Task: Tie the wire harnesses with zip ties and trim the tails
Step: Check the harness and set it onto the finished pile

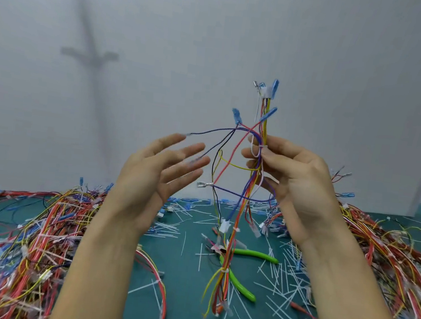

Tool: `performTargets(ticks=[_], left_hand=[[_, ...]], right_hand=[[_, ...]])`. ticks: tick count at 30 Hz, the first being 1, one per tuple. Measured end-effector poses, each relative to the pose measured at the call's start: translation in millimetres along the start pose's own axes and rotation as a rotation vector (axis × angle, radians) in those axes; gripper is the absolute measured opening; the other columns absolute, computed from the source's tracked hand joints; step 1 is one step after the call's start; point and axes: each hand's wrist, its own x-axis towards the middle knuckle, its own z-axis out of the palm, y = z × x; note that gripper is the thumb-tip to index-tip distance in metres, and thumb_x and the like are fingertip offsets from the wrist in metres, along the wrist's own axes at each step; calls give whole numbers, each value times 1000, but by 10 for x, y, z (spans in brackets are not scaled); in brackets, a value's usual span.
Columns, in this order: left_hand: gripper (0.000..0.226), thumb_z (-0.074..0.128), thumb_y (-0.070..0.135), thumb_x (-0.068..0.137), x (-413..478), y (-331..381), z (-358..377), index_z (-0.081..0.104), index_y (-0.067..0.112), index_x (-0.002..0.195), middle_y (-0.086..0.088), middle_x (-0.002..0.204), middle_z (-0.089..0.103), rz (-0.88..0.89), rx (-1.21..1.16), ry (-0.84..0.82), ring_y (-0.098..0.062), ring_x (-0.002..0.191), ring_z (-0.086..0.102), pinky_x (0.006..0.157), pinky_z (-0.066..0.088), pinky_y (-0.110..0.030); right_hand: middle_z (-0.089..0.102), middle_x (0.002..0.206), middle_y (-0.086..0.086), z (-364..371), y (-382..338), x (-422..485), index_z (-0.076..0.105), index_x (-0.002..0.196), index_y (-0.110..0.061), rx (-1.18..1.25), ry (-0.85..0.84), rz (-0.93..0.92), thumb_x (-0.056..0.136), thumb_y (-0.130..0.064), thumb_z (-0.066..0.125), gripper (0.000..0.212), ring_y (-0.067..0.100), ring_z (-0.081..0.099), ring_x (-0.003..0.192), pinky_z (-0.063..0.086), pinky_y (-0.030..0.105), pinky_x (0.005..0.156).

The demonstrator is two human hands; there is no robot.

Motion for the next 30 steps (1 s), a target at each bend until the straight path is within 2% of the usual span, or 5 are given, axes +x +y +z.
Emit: performTargets(ticks=[4,10,14,22,30], left_hand=[[25,63,17,86,-20,33,11,70,8,108,-9,103,76,54,50,-57,-16,92,74,70,57,-18],[28,68,6,89,23,-127,20,68,18,114,4,107,72,101,745,-51,-2,93,68,74,52,-9],[8,70,15,89,12,-168,-6,75,20,88,2,79,77,76,1070,-97,-9,76,73,75,55,-26],[6,66,12,90,-89,-13,136,64,6,89,-9,79,77,172,400,42,-23,72,76,59,58,-22],[14,67,18,88,-143,17,183,68,4,90,-8,84,77,110,504,-119,-22,78,75,73,61,-27]], right_hand=[[75,79,-1,-21,-9,2,72,96,-16,15,-8,-2,98,-4,51,24,10,67,71,52,18,61],[73,76,0,-12,-63,-32,75,86,-16,117,-33,1,97,-4,51,29,8,65,65,51,15,57],[72,75,-2,-25,-103,-29,71,92,-13,186,4,-9,97,-3,49,25,6,64,64,51,14,56],[77,84,-1,-90,-115,-3,72,96,-12,156,92,-20,96,-5,53,20,6,67,69,52,15,59],[77,96,5,-94,-136,-19,75,96,-13,167,56,-27,91,-9,61,16,12,72,80,56,20,64]])
